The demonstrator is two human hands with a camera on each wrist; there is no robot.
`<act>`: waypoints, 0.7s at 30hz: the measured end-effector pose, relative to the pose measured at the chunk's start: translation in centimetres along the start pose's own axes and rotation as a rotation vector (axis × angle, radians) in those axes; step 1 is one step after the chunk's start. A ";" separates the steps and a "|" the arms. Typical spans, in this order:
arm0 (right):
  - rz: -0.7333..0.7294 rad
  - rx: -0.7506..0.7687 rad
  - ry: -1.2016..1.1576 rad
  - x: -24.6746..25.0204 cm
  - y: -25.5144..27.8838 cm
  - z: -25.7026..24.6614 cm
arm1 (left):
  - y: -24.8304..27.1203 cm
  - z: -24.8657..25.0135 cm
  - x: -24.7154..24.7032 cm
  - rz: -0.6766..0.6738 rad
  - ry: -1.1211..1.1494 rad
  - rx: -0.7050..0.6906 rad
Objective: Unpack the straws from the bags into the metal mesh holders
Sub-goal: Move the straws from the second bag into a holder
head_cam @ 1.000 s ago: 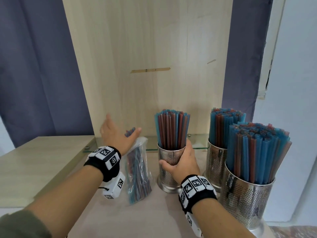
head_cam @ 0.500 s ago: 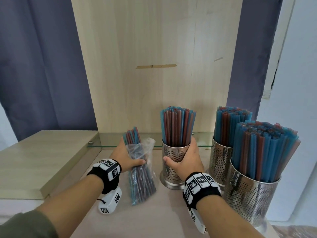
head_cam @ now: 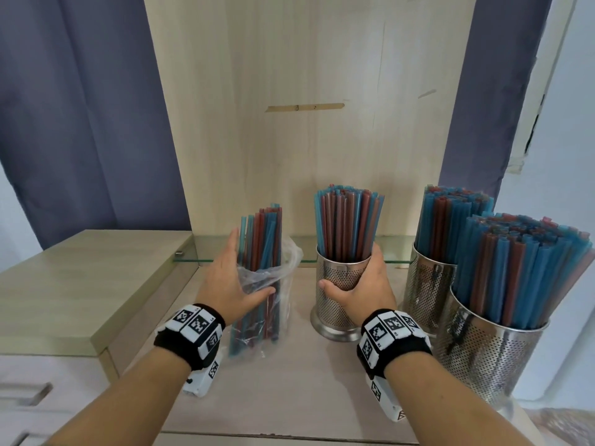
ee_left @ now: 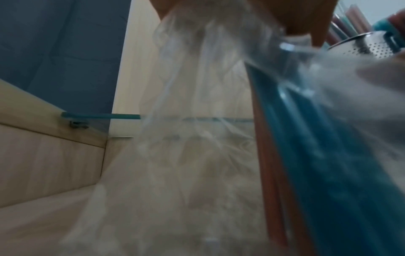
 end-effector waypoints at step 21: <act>0.320 0.603 0.080 1.6 5.0 -9.5 | 0.4 0.1 -0.5 0.069 0.134 0.066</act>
Point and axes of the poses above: each hand's wrist, its own y-axis away from the middle knuckle, its own x-axis out of the back of the hand, z = x × y, the point moved 3 cm from there along -y, towards the middle knuckle
